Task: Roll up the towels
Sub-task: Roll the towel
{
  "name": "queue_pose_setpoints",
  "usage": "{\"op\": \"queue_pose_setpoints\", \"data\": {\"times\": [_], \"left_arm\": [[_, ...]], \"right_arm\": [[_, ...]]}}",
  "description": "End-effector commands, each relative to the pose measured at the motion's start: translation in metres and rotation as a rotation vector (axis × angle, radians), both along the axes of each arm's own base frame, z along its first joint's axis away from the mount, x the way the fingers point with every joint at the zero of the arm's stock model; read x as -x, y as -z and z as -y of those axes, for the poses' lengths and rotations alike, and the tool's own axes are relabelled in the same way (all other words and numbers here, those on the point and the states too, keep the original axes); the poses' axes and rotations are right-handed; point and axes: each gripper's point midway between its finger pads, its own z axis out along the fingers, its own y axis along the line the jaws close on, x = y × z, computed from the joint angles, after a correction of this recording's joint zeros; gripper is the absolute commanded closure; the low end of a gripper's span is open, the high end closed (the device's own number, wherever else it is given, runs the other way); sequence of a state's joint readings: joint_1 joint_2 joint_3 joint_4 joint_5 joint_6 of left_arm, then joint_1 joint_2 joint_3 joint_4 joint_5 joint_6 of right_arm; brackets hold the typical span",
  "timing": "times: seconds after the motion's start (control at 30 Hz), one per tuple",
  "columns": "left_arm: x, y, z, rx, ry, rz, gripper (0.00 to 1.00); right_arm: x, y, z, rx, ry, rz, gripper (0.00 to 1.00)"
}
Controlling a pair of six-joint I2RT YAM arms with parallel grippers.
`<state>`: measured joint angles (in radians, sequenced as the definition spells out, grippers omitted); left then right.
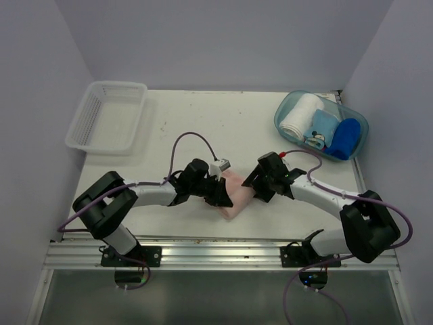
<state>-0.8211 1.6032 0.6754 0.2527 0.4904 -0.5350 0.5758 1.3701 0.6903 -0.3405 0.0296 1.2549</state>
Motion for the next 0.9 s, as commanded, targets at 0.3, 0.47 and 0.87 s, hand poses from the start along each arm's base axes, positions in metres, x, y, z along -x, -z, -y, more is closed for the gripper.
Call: {"op": "queue_pose_setpoints", "data": {"times": [0.3,0.47,0.87], "left_arm": [[0.002,-0.023,-0.001,0.238,0.025,-0.185,1.00],[0.004,-0.021,-0.003,0.254,0.021,-0.207,1.00],[0.002,-0.017,-0.011,0.252,-0.005,-0.204,1.00]], "right_arm": [[-0.010,-0.023,-0.017,-0.111,-0.055,0.220,0.27],[-0.005,-0.010,-0.020,-0.090,-0.065,0.201,0.27],[0.001,0.017,-0.028,-0.080,-0.061,0.138,0.42]]}}
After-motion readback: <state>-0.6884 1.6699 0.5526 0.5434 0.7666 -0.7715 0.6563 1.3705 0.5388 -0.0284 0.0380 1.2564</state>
